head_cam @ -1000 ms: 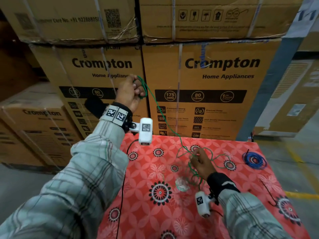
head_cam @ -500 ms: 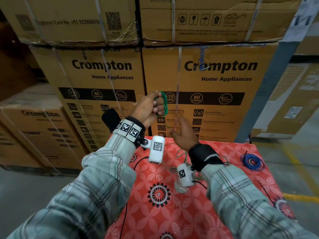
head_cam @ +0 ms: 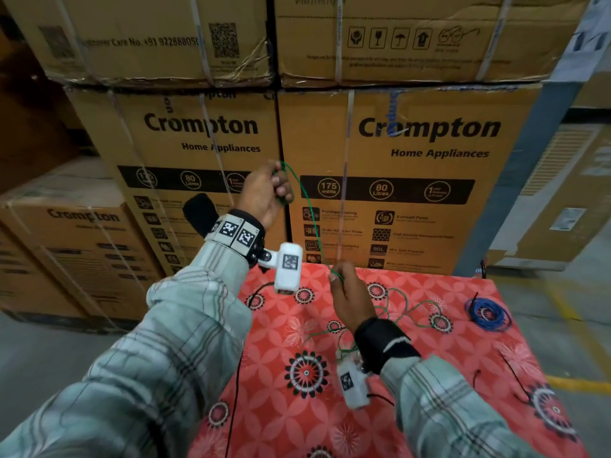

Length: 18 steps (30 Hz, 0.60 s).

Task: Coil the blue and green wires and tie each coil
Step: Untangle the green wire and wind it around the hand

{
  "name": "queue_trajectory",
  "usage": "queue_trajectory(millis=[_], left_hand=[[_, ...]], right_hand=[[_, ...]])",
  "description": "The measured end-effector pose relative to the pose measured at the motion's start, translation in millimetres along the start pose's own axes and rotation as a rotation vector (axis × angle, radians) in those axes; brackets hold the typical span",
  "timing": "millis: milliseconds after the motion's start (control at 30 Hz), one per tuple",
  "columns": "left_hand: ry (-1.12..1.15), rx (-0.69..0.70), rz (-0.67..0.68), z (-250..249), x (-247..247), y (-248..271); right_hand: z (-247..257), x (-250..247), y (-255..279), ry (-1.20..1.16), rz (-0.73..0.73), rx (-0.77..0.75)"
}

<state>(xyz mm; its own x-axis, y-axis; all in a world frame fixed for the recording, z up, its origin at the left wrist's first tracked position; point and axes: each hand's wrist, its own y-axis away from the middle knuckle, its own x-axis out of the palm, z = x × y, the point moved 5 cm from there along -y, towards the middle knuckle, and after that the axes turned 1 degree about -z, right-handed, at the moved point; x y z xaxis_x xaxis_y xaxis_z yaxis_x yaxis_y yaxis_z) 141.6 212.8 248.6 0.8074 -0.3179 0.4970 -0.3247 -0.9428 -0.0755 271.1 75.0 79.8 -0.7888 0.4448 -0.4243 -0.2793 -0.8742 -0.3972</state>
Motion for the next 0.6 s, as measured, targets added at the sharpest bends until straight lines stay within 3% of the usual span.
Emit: queue_trajectory(millis=[133,233,367,500,600], left_hand=[[-0.154,-0.066,-0.043,33.2,-7.5,4.9],[-0.273,-0.127,-0.003,52.5,-6.2,13.4],[-0.340,-0.221,0.067,69.1,0.1,31.0],[-0.485,-0.297,0.201,80.7,1.5,51.2],[-0.521,-0.340,0.285,89.7,5.4,64.8]], right_hand=[[45.5,-14.2,-9.0,0.284,0.125,-0.368],[68.5,-25.8,-21.6,0.351,0.137,-0.457],[89.5,-44.7,-38.5,0.441,0.092,-0.492],[93.9,-69.7,-54.1,0.501,-0.032,-0.409],[87.7,-78.7,-62.7,0.540,-0.025,-0.360]])
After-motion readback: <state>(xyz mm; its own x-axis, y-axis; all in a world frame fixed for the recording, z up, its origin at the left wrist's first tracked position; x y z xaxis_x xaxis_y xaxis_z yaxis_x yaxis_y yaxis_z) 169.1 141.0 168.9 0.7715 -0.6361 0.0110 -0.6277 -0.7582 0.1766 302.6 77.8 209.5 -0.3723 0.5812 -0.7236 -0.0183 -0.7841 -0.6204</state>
